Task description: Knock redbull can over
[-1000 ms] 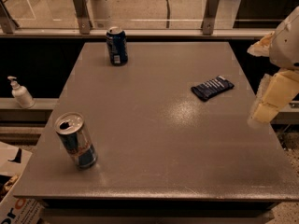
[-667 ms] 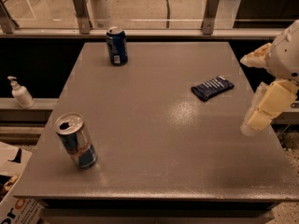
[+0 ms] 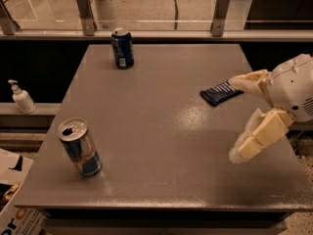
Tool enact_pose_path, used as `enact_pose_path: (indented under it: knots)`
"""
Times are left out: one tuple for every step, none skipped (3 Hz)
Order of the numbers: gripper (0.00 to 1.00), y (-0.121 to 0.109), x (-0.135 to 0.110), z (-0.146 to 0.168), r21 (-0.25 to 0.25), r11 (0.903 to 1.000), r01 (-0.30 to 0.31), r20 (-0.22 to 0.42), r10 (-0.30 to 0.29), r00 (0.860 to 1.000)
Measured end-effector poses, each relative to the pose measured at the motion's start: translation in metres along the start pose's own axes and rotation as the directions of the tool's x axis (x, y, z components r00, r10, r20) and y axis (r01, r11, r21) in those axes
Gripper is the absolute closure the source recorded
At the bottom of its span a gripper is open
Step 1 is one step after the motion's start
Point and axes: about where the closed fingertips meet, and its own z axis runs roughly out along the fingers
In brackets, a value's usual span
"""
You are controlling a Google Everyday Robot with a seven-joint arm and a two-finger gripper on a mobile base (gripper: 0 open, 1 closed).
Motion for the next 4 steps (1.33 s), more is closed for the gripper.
enact_pose_path:
  knots:
    - [0.0, 0.018, -0.023, 0.028, -0.042, 0.9989, 0.021, 0.157, -0.014, 0.988]
    - [0.0, 0.022, -0.034, 0.029, -0.05, 0.9983, 0.029, 0.185, -0.019, 0.982]
    - [0.0, 0.022, -0.033, 0.029, -0.048, 0.9984, 0.03, 0.18, -0.02, 0.983]
    - [0.0, 0.027, -0.032, 0.04, -0.076, 0.9967, 0.027, 0.226, -0.009, 0.974]
